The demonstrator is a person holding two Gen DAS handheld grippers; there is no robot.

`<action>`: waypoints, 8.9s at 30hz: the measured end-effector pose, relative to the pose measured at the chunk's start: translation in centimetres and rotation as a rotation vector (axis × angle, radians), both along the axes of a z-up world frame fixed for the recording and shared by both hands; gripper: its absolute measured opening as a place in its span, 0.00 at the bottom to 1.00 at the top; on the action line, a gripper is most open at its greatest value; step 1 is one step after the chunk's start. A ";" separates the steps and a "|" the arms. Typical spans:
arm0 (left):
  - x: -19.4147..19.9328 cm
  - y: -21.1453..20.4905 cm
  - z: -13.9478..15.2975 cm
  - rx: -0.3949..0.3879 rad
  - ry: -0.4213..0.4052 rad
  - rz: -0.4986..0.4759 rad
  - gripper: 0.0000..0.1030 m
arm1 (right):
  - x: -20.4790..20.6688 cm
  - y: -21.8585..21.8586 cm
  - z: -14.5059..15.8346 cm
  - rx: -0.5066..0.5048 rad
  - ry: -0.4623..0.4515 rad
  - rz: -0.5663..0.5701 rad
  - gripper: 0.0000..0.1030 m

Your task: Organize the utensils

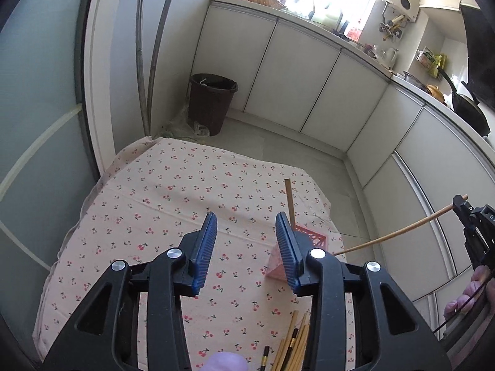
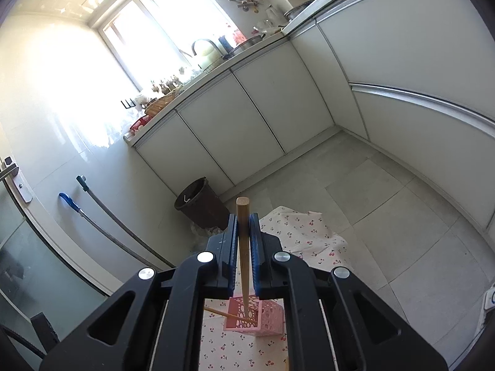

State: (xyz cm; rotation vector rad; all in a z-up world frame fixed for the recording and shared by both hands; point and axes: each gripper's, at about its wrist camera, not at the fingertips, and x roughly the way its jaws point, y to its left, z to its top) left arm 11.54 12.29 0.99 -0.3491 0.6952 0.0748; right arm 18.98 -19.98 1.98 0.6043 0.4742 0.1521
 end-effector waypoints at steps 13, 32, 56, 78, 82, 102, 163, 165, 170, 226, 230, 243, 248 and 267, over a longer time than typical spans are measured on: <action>0.0 1.1 -1.8 -0.026 0.062 -0.019 0.40 | 2.7 4.2 -2.3 -0.049 0.027 0.001 0.08; 0.6 -0.9 -4.3 -0.037 0.180 -0.109 0.59 | -1.2 5.7 -4.4 -0.176 0.118 0.051 0.77; -1.6 -5.5 -20.7 -0.045 0.852 -0.241 0.93 | -8.9 3.6 -17.2 -0.106 0.683 0.246 0.93; -2.7 -12.0 -23.3 0.201 0.786 -0.279 0.71 | -8.1 1.9 -18.2 0.012 0.736 0.228 0.93; -3.0 -15.5 -23.6 0.227 0.752 -0.324 0.47 | -8.0 2.1 -18.6 0.021 0.749 0.240 0.93; -2.4 -13.8 -23.4 0.142 0.705 -0.277 0.06 | -5.1 6.9 -21.6 0.198 0.799 0.395 0.93; -0.4 -7.4 -24.5 0.078 0.779 -0.298 0.35 | -1.8 11.8 -24.7 -0.284 0.816 0.261 0.27; -0.7 -7.2 -24.1 0.080 0.780 -0.294 0.38 | -1.7 12.9 -24.6 -0.340 0.805 0.273 0.28; -0.7 -6.1 -24.0 0.058 0.784 -0.282 0.42 | -1.8 15.5 -24.6 -0.505 0.773 0.296 0.28; -0.9 -3.9 -16.3 -0.025 0.483 -0.268 0.06 | -1.9 12.4 -24.6 -0.301 0.773 0.312 0.14; -0.9 -3.7 -16.6 -0.022 0.491 -0.260 0.06 | -2.0 13.1 -24.6 -0.344 0.750 0.316 0.19; -1.7 -3.7 -13.9 -0.038 0.370 -0.301 0.06 | -4.1 11.3 -20.0 -0.295 0.585 0.306 0.07; -3.0 -3.8 -10.9 0.001 0.270 -0.327 0.06 | -6.0 10.3 -16.1 -0.274 0.485 0.306 0.07; -4.9 -2.2 0.2 0.021 0.014 -0.281 0.06 | -9.1 4.6 -0.7 -0.154 0.097 0.220 0.07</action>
